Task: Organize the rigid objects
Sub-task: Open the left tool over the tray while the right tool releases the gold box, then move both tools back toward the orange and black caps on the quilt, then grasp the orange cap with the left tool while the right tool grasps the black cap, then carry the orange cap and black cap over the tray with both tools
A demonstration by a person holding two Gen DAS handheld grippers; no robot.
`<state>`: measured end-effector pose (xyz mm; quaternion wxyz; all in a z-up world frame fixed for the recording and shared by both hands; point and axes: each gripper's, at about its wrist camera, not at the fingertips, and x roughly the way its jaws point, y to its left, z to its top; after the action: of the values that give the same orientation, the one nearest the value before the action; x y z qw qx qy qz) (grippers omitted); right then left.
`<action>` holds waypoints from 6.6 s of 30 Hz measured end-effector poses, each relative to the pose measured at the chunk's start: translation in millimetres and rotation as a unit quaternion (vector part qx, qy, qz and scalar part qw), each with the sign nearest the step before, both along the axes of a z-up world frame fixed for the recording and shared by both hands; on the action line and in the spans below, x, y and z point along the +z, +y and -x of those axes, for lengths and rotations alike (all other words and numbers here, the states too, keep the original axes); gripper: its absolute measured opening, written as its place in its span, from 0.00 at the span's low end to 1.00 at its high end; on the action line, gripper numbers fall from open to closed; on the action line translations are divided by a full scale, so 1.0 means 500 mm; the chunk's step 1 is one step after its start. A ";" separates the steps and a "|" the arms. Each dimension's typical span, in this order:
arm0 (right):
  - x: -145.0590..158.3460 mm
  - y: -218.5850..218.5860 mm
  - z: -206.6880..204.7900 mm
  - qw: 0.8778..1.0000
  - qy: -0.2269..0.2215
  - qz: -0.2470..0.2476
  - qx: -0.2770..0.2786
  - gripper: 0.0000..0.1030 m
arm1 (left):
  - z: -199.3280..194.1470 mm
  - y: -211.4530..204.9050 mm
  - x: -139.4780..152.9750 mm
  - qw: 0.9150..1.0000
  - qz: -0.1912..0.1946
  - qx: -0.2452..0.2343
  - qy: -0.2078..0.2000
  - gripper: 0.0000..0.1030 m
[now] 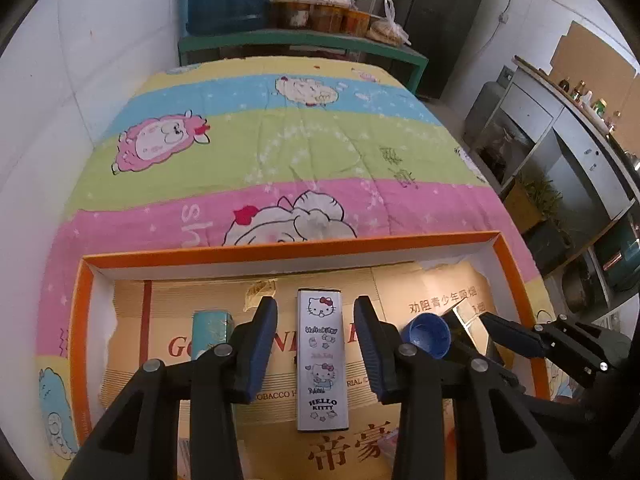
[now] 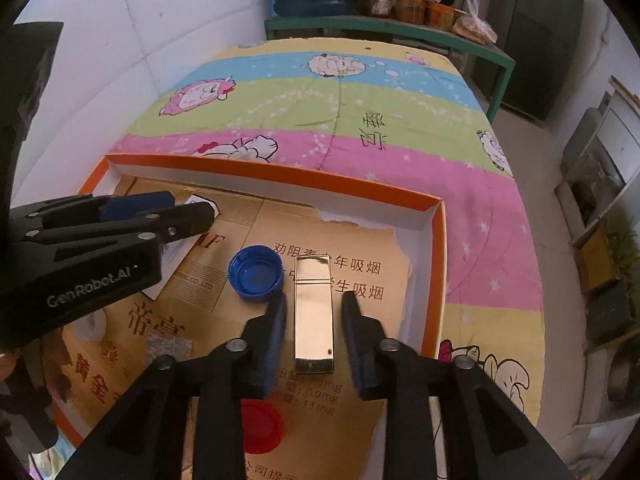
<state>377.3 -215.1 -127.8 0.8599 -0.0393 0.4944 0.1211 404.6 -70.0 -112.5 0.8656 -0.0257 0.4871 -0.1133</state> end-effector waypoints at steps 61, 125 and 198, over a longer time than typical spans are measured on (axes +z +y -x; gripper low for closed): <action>0.201 0.060 0.395 0.989 -0.139 -0.047 -0.026 0.34 | 0.466 0.104 0.239 0.983 -0.003 0.030 -0.181 0.39; 0.053 0.039 0.480 0.993 -0.088 -0.059 -0.055 0.62 | 0.651 0.055 -0.007 0.992 0.012 -0.041 -0.121 0.39; 0.147 0.085 0.402 0.991 -0.128 -0.025 0.000 0.29 | 0.536 0.119 0.122 0.990 0.028 0.014 -0.137 0.29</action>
<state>176.3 -172.7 -54.2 0.9169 -0.0331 0.3769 0.1269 136.7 -10.6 -51.5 0.9245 -0.0410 0.3606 -0.1167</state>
